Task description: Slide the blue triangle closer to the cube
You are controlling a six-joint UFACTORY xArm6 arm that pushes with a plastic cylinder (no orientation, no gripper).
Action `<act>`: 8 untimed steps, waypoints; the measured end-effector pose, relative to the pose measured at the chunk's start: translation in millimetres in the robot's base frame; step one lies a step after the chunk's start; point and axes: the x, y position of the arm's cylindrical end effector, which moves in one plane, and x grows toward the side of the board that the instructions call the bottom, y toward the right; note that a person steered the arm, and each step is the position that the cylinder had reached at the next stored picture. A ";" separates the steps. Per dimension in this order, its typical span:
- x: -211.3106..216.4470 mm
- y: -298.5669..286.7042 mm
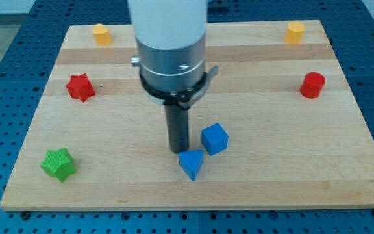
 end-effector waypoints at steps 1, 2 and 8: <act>3.7 -29.3; 19.0 -32.5; 42.1 1.3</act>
